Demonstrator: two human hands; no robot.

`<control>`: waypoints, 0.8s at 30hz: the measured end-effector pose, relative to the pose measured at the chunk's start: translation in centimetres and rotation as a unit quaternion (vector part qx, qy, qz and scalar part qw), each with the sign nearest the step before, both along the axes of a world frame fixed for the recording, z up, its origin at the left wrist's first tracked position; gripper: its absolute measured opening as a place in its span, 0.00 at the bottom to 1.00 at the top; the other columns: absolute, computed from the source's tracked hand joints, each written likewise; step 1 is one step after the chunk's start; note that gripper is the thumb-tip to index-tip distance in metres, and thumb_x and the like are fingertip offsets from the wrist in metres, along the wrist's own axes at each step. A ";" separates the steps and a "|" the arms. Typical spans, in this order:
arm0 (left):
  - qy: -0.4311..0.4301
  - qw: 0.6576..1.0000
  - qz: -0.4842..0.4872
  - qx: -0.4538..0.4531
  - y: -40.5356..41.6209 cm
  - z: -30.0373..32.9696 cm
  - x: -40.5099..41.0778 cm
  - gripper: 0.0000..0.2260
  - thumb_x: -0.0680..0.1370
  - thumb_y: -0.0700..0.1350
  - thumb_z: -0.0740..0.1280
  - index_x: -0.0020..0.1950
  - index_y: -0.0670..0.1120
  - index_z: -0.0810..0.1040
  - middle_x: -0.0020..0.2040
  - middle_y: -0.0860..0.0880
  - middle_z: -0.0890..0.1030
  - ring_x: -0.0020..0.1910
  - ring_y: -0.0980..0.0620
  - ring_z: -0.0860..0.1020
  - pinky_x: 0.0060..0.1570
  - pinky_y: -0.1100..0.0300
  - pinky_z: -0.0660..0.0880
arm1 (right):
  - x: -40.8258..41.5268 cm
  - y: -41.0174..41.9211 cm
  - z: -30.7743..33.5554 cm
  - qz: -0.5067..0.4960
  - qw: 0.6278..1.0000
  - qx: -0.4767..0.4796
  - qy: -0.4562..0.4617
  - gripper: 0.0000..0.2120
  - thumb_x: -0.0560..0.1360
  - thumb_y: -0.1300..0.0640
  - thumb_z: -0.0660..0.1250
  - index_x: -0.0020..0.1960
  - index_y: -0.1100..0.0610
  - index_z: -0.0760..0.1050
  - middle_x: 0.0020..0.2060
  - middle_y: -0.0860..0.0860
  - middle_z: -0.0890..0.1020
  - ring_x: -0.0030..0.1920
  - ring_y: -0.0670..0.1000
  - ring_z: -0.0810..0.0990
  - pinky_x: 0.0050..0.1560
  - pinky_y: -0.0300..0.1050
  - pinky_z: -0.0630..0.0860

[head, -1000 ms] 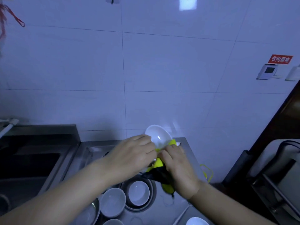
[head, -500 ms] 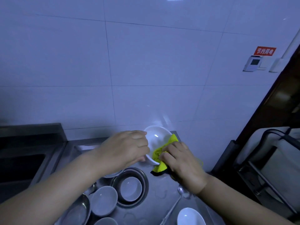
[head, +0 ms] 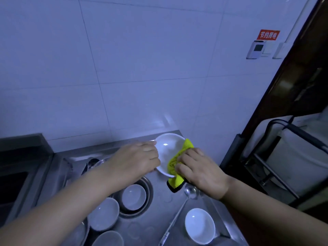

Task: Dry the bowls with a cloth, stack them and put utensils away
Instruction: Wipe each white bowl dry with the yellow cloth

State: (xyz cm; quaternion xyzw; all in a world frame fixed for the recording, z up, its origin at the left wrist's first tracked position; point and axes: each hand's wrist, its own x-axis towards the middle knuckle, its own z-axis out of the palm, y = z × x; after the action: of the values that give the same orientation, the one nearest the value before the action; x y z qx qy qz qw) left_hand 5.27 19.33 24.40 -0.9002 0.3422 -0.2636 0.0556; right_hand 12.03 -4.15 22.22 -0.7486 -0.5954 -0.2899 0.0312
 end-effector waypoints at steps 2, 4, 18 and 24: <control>-0.007 1.000 -0.004 -0.006 -1.2 -1.1 0.4 0.08 0.73 0.37 0.68 0.35 0.48 0.76 0.32 0.52 0.75 0.36 0.51 0.76 0.64 0.57 0.69 | -0.6 -0.2 -1.0 -0.030 0.999 0.013 0.040 0.15 0.82 0.57 0.50 0.47 0.58 0.73 0.41 0.54 0.77 0.40 0.56 0.75 0.45 0.48 0.69; 0.004 1.000 -0.002 -0.016 -2.6 -2.2 0.9 0.08 0.72 0.40 0.69 0.34 0.48 0.76 0.31 0.52 0.74 0.34 0.52 0.75 0.57 0.57 0.73 | -1.0 -0.8 -2.0 -0.056 0.993 0.022 0.097 0.07 0.81 0.57 0.52 0.50 0.56 0.69 0.41 0.54 0.77 0.41 0.56 0.75 0.45 0.46 0.65; 0.298 0.952 0.035 0.063 -11.6 -18.1 1.5 0.17 0.46 0.47 0.79 0.21 0.50 0.71 0.21 0.53 0.70 0.22 0.53 0.71 0.23 0.68 0.60 | -2.9 -14.9 -7.2 -0.266 0.909 0.188 0.260 0.14 0.69 0.58 0.63 0.53 0.54 0.67 0.49 0.49 0.71 0.46 0.54 0.71 0.47 0.47 0.70; 0.346 0.937 0.027 0.030 -15.4 -23.1 0.5 0.17 0.39 0.39 0.74 0.19 0.49 0.70 0.20 0.53 0.69 0.20 0.51 0.70 0.23 0.70 0.62 | -5.5 -18.8 -10.6 -0.357 0.843 0.232 0.329 0.18 0.63 0.64 0.60 0.51 0.52 0.66 0.46 0.51 0.72 0.46 0.51 0.69 0.45 0.39 0.66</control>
State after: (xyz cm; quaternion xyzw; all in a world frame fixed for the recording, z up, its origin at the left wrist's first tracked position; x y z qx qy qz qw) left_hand 5.79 3.95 1.30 -0.9426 0.3235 0.0761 -0.0322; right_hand 6.53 -22.93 11.65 -0.9317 -0.1575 -0.1477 0.2921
